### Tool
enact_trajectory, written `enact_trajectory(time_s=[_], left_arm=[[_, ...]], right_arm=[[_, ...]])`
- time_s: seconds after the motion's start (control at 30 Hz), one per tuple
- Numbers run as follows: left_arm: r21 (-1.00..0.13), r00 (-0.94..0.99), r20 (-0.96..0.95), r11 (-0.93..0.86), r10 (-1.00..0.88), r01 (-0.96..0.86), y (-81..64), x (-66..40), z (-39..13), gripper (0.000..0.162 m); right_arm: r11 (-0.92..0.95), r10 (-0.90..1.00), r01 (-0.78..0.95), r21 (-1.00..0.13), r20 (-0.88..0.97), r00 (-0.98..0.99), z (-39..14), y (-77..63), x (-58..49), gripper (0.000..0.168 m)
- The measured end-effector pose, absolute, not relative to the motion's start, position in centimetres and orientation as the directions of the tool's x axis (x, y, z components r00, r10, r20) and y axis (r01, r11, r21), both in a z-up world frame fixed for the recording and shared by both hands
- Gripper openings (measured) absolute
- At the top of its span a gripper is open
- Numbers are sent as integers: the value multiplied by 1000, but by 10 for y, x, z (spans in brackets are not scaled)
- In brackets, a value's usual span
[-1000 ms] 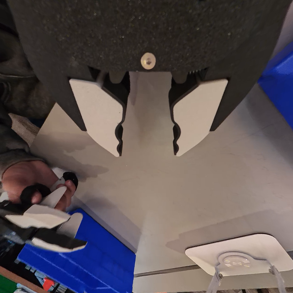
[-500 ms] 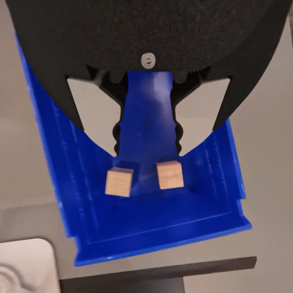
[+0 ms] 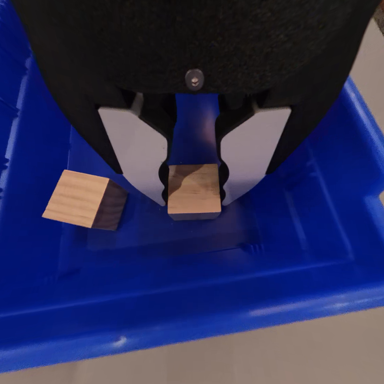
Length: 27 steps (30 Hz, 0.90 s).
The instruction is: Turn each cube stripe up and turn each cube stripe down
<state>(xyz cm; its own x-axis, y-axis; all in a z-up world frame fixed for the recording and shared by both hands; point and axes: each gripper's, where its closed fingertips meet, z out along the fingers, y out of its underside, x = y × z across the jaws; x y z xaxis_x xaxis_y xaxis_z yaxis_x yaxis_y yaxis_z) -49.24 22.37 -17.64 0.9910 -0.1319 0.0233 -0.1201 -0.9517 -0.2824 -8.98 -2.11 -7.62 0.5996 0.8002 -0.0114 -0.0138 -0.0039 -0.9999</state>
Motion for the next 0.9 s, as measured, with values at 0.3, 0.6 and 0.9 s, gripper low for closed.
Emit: enact_trajectory(time_s=[0.3,0.6,0.9], left_arm=[[-453,970,127,-882,-206,-128,188,-464,-93,44],[-658,802,316,-726,-507,-200,90,-322,-30,44],[-580,179,799,-814,-574,-20,6,-156,-24,44]], right_arm=[[3,799,-19,-1000,-9,602,-74,-22,-89,56],[14,789,-24,-1000,-4,615,-72,-22,-85,54],[40,796,-61,-997,-5,605,-65,-26,-83,57]])
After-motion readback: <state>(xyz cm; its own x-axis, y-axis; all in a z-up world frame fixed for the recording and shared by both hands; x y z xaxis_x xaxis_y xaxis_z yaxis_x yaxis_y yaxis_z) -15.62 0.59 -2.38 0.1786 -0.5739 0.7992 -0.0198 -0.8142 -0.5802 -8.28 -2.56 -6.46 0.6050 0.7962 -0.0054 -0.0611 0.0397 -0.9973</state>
